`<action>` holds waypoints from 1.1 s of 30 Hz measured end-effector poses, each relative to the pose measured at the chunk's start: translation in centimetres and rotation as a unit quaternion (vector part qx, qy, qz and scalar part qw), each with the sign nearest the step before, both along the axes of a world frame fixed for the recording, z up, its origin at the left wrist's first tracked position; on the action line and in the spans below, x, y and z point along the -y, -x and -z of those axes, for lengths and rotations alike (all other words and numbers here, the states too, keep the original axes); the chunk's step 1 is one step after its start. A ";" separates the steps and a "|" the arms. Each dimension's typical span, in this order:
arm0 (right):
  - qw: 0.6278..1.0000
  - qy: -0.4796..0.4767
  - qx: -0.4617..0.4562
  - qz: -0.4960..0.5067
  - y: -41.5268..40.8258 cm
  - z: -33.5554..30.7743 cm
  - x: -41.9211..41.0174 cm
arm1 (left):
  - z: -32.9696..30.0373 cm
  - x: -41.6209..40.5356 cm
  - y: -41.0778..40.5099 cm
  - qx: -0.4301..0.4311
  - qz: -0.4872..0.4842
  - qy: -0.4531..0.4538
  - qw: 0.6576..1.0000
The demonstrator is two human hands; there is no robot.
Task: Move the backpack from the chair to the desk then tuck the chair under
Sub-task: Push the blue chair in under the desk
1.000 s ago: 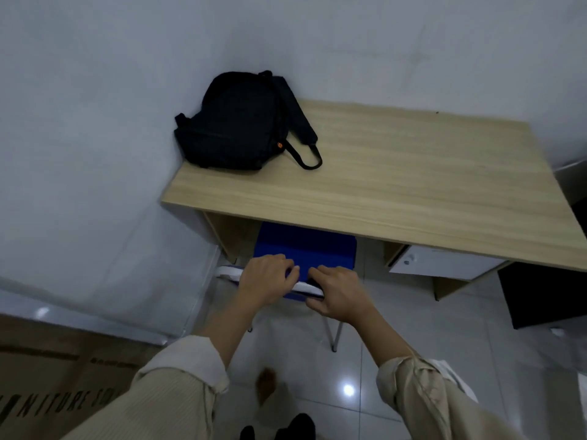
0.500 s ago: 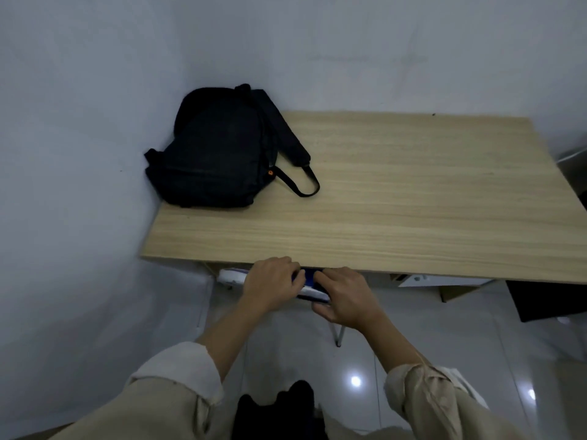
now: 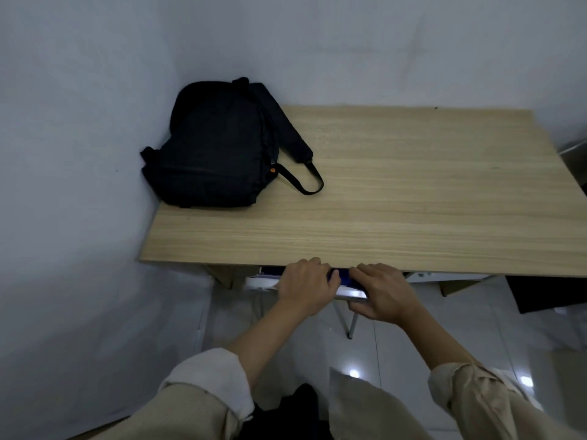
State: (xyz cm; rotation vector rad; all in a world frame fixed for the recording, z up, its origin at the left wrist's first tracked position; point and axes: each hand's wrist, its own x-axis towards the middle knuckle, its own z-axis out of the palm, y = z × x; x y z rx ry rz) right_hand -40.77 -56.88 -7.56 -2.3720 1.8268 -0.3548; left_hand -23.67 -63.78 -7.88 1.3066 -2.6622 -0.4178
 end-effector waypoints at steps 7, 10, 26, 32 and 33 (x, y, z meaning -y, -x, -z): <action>0.999 -0.016 -0.037 0.017 1.7 -0.5 -0.1 | 0.1 -0.2 1.9 -0.007 0.021 -0.007 1.000; 0.999 -0.015 -0.040 0.028 1.5 -0.5 -0.3 | 0.2 -0.2 1.8 -0.007 0.034 -0.015 0.999; 0.982 0.042 -0.068 0.171 -0.2 0.9 -2.0 | -0.1 0.0 1.3 0.024 0.096 -0.015 0.995; 0.957 0.030 -0.004 0.290 -1.4 1.8 -3.7 | 0.4 -0.7 1.1 0.022 0.129 0.024 0.991; 0.956 0.030 0.014 0.292 -1.5 1.8 -4.0 | 0.3 -1.1 1.0 0.022 0.127 0.031 0.991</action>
